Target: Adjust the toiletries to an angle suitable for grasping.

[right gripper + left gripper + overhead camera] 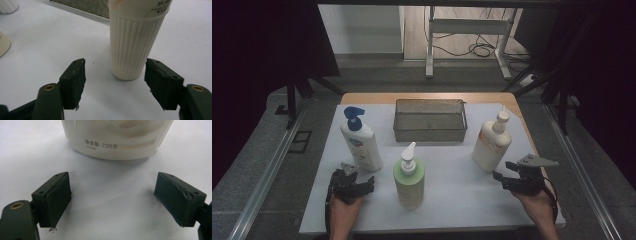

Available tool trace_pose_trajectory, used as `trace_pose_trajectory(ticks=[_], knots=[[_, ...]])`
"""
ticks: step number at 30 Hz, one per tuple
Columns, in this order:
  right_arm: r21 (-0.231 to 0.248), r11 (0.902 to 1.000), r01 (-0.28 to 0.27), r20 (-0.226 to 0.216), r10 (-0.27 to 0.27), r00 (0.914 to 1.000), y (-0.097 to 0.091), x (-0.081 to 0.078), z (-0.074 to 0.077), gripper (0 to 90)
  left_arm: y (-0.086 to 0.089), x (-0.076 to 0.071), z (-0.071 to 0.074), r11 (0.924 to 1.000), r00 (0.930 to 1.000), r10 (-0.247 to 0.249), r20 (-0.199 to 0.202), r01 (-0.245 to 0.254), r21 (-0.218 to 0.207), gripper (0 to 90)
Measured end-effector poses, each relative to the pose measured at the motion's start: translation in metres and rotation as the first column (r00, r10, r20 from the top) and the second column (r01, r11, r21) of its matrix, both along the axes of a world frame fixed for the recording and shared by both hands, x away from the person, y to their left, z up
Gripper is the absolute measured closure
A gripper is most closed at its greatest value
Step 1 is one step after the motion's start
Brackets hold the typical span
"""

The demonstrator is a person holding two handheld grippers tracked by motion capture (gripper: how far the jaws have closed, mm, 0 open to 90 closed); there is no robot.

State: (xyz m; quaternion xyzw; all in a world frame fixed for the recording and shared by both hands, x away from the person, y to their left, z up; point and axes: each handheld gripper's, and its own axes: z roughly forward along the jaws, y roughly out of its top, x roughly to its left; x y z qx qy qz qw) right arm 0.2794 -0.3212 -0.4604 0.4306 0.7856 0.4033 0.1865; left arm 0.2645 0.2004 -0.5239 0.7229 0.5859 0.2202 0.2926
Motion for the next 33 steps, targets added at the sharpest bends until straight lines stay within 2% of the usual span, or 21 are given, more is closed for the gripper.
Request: trace_pose_trajectory(ticks=[8, 15, 27, 33], knots=[[-0.003, 1.0, 0.006, 0.031, -0.006, 0.9995, -0.001, 0.005, 0.014, 24.5, 0.0, 0.0, 0.0, 1.0, 1.0, 0.0, 0.0, 0.0, 0.0, 13.8], [0.0, 0.9998, 0.019, 0.043, -0.019, 0.9989, 0.0, 0.017, 0.028, 14.2, 0.0, 0.0, 0.0, 1.0, 1.0, 0.001, 0.0, -0.001, 0.0, 13.8], [0.032, 0.9991, 0.027, 0.061, -0.029, 0.9977, 0.009, 0.037, 0.041, 9.0, 0.0, 0.0, 0.0, 1.0, 1.0, 0.0, 0.001, 0.0, 0.0, 13.8], [0.031, 0.9991, 0.029, 0.068, -0.031, 0.9972, 0.016, 0.044, 0.045, 11.3, 0.0, 0.0, 0.0, 1.0, 1.0, 0.001, 0.001, -0.001, -0.001, 13.8]])
